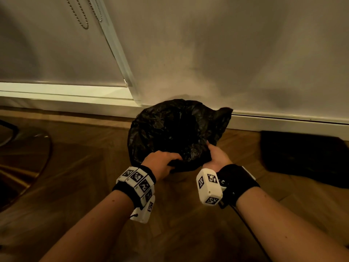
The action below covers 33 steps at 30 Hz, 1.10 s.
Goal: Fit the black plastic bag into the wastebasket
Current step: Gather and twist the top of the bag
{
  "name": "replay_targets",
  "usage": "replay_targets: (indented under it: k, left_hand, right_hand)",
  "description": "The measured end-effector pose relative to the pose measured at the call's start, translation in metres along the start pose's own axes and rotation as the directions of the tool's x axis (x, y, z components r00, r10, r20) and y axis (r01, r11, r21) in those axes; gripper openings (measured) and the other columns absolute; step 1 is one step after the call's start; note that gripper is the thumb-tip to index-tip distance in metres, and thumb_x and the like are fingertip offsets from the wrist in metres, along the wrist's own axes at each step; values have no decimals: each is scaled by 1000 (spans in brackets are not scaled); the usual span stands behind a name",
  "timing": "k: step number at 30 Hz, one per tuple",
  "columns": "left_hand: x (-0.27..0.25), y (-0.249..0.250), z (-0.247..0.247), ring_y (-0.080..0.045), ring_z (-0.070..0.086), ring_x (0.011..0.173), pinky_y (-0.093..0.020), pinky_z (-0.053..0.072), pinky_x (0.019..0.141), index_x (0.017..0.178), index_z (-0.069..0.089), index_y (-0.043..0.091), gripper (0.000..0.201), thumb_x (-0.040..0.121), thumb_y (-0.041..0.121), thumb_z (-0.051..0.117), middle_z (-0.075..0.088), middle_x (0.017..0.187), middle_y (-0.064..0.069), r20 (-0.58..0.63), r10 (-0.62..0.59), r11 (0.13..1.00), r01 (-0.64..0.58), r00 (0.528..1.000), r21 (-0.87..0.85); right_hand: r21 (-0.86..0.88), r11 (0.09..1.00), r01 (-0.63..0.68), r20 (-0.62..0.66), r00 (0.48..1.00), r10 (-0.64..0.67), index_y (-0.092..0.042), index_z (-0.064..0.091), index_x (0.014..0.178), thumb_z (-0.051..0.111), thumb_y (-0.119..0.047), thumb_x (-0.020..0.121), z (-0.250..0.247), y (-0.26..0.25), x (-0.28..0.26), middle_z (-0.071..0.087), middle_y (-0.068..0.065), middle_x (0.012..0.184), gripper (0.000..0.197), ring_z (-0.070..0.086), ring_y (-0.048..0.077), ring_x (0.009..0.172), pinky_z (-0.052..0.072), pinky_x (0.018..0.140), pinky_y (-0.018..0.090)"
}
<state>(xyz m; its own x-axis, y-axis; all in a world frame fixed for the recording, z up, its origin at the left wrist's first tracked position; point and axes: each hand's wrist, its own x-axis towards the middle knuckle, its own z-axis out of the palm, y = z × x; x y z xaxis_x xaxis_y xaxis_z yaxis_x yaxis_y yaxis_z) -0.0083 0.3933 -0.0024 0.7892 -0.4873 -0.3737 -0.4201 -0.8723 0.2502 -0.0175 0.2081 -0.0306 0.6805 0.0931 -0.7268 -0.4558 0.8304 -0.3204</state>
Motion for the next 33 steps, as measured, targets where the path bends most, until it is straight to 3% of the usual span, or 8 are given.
replay_targets:
  k: [6,9,13,19,22,24,28,33]
  left_hand:
    - [6,39,3,-28,55,116,-43,48,96,136,37,32,46,93,22,48,56,131,-5,37,-26,999,28,999,-43]
    - [12,66,3,-30,60,107,-44,51,90,131,38,20,45,88,20,53,60,121,-11,23,-44,991,47,999,-126]
    - [2,75,-7,-21,61,108,-26,49,89,137,41,19,63,83,36,67,60,126,-4,100,-45,895,84,994,-438]
    - [-53,-7,-77,-15,65,76,-29,54,65,104,64,21,21,91,35,57,70,88,-4,-100,-249,697,107,963,-709]
    - [-69,-72,-82,-21,65,91,-40,56,72,110,57,25,27,92,44,50,66,103,-3,-86,-475,646,280,876,-710]
    - [-63,-95,-58,-25,62,104,-43,57,78,127,49,25,47,91,54,45,60,123,-2,137,-498,513,418,856,-750]
    - [-41,-103,-10,-28,60,114,-42,55,85,141,40,21,60,91,53,48,58,133,-5,430,-248,16,447,868,-894]
    - [-26,-99,3,-31,58,116,-50,46,99,136,46,25,52,91,49,52,61,130,-6,397,-324,-44,406,858,-913]
  right_hand:
    - [-150,976,158,-50,985,-167,-34,38,141,80,-57,65,-18,4,6,56,9,135,90,60,35,116,50,91,53]
    - [-209,945,251,38,968,-249,-31,43,135,71,-36,83,-6,13,-8,63,8,125,60,63,29,111,50,95,50]
    - [-253,940,228,124,972,-202,-16,53,133,53,-23,96,-5,-4,-6,65,14,123,37,65,29,106,56,77,38]
    - [-517,841,159,136,985,-103,-11,57,130,53,-28,95,-10,-14,-15,65,6,125,39,60,19,114,41,102,32]
    - [-720,679,140,69,989,-130,-15,60,126,58,-39,91,-7,-20,-22,62,-2,124,43,54,10,105,32,95,30]
    - [-718,695,41,41,999,-16,-19,59,127,59,-42,89,-1,-25,-24,60,0,125,44,52,18,111,37,100,36]
    - [-624,776,-88,74,982,172,-19,60,126,59,-40,90,14,-28,-18,62,11,126,41,55,30,119,42,102,47]
    - [-574,819,10,30,1000,8,-12,56,130,58,-33,93,9,-31,-8,66,14,120,43,63,28,106,53,80,39]
